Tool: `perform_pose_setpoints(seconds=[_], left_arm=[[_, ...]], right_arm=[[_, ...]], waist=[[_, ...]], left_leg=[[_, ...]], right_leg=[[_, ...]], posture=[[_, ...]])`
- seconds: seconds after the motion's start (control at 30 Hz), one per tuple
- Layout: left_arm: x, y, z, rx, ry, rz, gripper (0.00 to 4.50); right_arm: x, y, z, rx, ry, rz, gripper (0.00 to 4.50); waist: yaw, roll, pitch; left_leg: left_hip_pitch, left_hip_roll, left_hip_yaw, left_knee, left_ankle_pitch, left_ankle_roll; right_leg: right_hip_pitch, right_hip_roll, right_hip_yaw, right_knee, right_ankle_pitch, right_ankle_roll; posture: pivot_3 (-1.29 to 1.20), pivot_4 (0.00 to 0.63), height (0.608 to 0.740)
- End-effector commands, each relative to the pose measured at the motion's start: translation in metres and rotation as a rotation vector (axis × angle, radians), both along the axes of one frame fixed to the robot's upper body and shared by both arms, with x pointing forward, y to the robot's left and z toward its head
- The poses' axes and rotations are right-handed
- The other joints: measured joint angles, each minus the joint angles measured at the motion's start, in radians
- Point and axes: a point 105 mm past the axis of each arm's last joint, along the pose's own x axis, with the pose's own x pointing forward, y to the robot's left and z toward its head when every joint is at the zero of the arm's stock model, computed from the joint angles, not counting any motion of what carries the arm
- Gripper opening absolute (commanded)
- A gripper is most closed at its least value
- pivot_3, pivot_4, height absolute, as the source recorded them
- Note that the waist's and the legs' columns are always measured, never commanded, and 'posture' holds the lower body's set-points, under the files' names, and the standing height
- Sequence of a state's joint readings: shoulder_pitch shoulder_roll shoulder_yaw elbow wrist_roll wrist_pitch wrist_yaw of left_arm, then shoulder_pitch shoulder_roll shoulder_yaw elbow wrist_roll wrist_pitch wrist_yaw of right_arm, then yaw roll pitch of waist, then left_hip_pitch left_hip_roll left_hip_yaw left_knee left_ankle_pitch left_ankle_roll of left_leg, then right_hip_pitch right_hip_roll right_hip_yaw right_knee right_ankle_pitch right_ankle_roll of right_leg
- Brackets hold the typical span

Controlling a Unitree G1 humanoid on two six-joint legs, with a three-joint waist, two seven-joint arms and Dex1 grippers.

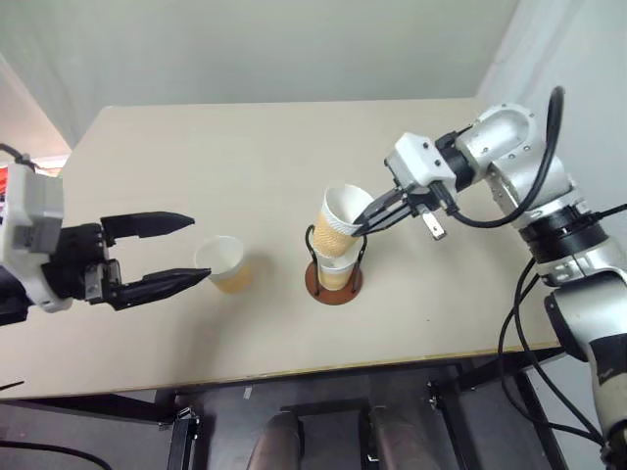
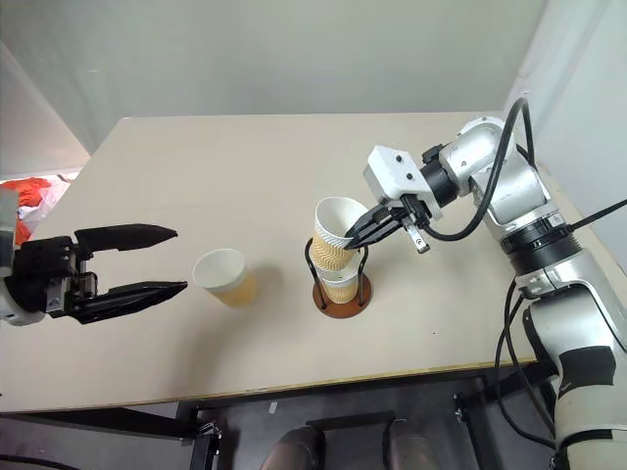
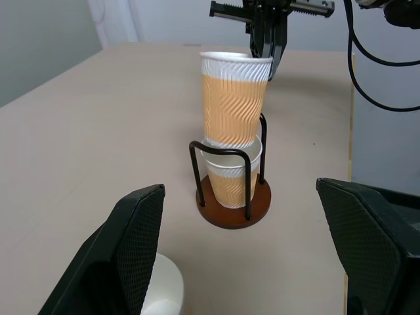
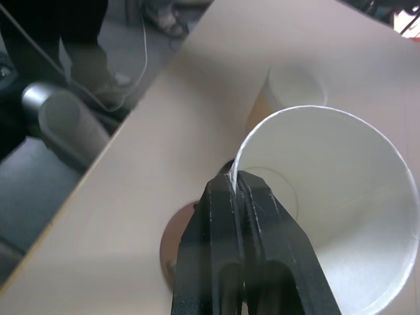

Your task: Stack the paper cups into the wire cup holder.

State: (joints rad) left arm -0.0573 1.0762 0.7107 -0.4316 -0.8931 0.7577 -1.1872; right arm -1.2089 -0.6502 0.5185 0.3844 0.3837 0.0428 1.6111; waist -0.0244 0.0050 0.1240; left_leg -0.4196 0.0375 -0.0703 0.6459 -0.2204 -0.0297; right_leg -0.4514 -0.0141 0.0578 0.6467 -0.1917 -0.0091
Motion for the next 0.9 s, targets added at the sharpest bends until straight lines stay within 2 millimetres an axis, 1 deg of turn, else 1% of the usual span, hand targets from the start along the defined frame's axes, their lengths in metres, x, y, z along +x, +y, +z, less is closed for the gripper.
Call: perform_pose_setpoints(seconds=[0.03, 0.2, 0.3, 0.37, 0.43, 0.5, 0.63, 0.7, 0.77, 0.83, 0.9], left_arm=[[-0.004, 0.001, 0.010, 0.017, -0.053, 0.014, 4.06], [-0.002, 0.002, 0.008, 0.034, -0.055, 0.021, 4.06], [-0.001, 0.005, 0.008, 0.064, -0.050, 0.023, 4.06], [0.004, 0.008, 0.006, 0.104, -0.054, 0.041, 4.06], [0.012, 0.010, 0.000, 0.191, -0.057, 0.058, 4.06], [0.022, 0.010, -0.008, 0.284, -0.064, 0.060, 4.06], [0.033, 0.006, -0.014, 0.358, -0.071, 0.028, 4.06], [0.042, 0.009, -0.026, 0.488, -0.065, 0.023, 4.06], [0.046, 0.008, -0.032, 0.553, -0.055, -0.007, 4.06], [0.048, 0.003, -0.033, 0.576, -0.049, -0.067, 4.06], [0.050, 0.003, -0.037, 0.631, -0.036, -0.115, 4.06]], right_arm=[[0.002, -0.002, 0.002, -0.008, -0.034, 0.003, 0.06], [0.001, 0.003, 0.002, 0.000, -0.071, 0.021, 0.06], [-0.002, 0.002, 0.005, 0.006, -0.039, 0.016, 0.06], [-0.001, 0.001, 0.007, 0.007, -0.030, 0.002, 0.47], [0.000, -0.001, 0.008, 0.006, -0.031, -0.008, 1.02], [-0.001, -0.003, 0.009, 0.007, -0.032, -0.012, 1.74], [-0.002, -0.004, 0.010, 0.013, -0.035, -0.020, 3.13], [0.000, -0.008, 0.016, 0.047, -0.040, -0.052, 3.82], [0.003, -0.009, 0.025, 0.110, -0.047, -0.091, 4.48], [-0.002, -0.007, 0.037, 0.209, 0.021, -0.110, 4.48], [-0.011, -0.007, 0.040, 0.259, 0.070, -0.098, 4.48]], waist=[[0.001, 0.000, 0.000], [0.000, 0.000, 0.000], [0.000, 0.000, 0.000], [0.001, 0.000, 0.000], [0.001, 0.000, 0.000], [0.002, -0.001, 0.000], [0.001, -0.001, -0.001], [0.001, -0.001, -0.001], [0.001, -0.001, -0.001], [0.002, -0.001, -0.001], [0.004, -0.001, -0.001]], left_leg=[[0.000, 0.000, 0.000, 0.000, 0.000, 0.000], [0.000, 0.000, 0.000, 0.000, 0.000, 0.000], [0.000, 0.000, 0.000, 0.000, -0.001, 0.000], [0.000, 0.000, 0.000, 0.000, -0.001, 0.000], [0.000, 0.000, 0.000, 0.000, -0.001, 0.000], [0.000, 0.000, 0.000, 0.000, -0.001, 0.000], [0.000, 0.000, 0.000, 0.000, -0.001, -0.001], [0.000, 0.000, 0.000, 0.000, -0.001, -0.001], [-0.001, 0.000, 0.000, 0.000, -0.002, -0.001], [-0.001, 0.000, -0.001, -0.001, -0.003, -0.001], [-0.002, 0.000, -0.001, -0.001, -0.003, -0.001]], right_leg=[[0.000, 0.000, 0.000, 0.000, 0.000, 0.000], [0.000, 0.000, 0.000, 0.000, 0.000, 0.000], [0.000, 0.000, 0.000, 0.000, 0.000, 0.000], [0.000, 0.000, 0.000, 0.000, 0.000, 0.000], [0.000, 0.000, 0.000, -0.001, 0.000, 0.000], [0.000, 0.000, 0.000, -0.001, 0.000, 0.000], [0.000, 0.000, 0.000, -0.001, 0.000, 0.000], [-0.001, 0.000, 0.000, -0.001, 0.000, 0.000], [-0.001, 0.000, 0.000, -0.001, 0.000, -0.001], [-0.002, 0.000, 0.000, -0.001, 0.000, -0.001], [-0.002, 0.000, 0.000, -0.001, 0.000, -0.001]], posture=[[0.00, 0.150, 0.740], [0.00, 0.150, 0.740], [0.00, 0.150, 0.740], [0.00, 0.150, 0.740], [0.00, 0.150, 0.740], [0.00, 0.150, 0.740], [0.00, 0.150, 0.740], [0.00, 0.150, 0.740], [0.00, 0.150, 0.740], [0.00, 0.150, 0.740], [0.00, 0.150, 0.740]])
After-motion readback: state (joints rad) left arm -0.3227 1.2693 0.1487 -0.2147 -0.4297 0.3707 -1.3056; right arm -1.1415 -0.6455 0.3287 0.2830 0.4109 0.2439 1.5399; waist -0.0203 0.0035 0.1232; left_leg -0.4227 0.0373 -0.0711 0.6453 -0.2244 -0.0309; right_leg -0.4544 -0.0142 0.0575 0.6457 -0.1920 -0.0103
